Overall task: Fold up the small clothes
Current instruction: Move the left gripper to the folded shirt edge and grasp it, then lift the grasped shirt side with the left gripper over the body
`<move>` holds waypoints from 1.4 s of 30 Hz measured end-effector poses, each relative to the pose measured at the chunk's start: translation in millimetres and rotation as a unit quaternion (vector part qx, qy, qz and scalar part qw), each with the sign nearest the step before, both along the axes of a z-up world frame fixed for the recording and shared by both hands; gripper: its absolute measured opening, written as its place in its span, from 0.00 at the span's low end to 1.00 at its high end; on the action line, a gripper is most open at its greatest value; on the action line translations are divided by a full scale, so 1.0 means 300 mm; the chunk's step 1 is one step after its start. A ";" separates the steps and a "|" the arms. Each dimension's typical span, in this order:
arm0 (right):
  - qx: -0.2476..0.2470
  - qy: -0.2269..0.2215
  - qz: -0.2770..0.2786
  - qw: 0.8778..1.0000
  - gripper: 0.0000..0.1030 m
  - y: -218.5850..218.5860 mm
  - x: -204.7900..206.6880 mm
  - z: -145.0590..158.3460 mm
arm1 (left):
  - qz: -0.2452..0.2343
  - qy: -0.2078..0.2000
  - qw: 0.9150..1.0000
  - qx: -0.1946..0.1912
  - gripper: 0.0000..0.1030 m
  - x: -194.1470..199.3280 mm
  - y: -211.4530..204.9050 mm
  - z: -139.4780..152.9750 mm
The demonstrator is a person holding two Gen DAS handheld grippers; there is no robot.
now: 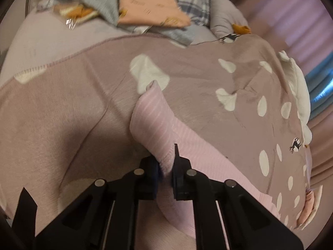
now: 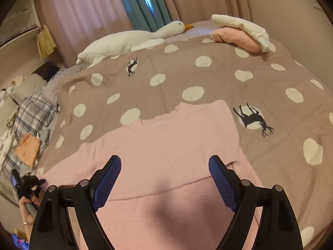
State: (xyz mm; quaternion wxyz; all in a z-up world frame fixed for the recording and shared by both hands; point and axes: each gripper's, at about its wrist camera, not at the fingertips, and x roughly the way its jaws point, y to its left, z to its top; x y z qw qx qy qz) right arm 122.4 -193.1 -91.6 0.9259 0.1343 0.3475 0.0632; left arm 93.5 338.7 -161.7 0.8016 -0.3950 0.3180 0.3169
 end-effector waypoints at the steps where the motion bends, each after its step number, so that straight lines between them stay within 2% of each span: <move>1: 0.001 -0.002 0.000 1.000 0.83 -0.002 -0.003 0.002 | -0.002 -0.004 1.000 0.010 0.09 -0.001 -0.014 0.022; 7: 0.007 -0.007 0.000 1.000 0.83 -0.011 -0.013 0.007 | -0.026 -0.028 0.998 0.057 0.08 0.008 -0.092 0.139; 17: 0.018 -0.017 -0.007 1.000 0.83 -0.045 -0.032 0.023 | -0.089 -0.054 0.989 0.107 0.08 0.055 -0.270 0.285; 28: 0.034 -0.026 -0.017 0.999 0.83 -0.096 -0.058 0.032 | -0.170 -0.073 0.971 0.151 0.08 0.115 -0.502 0.398; 42: 0.055 -0.032 -0.032 0.997 0.83 -0.164 -0.084 0.031 | -0.263 -0.077 0.945 0.177 0.08 0.176 -0.774 0.441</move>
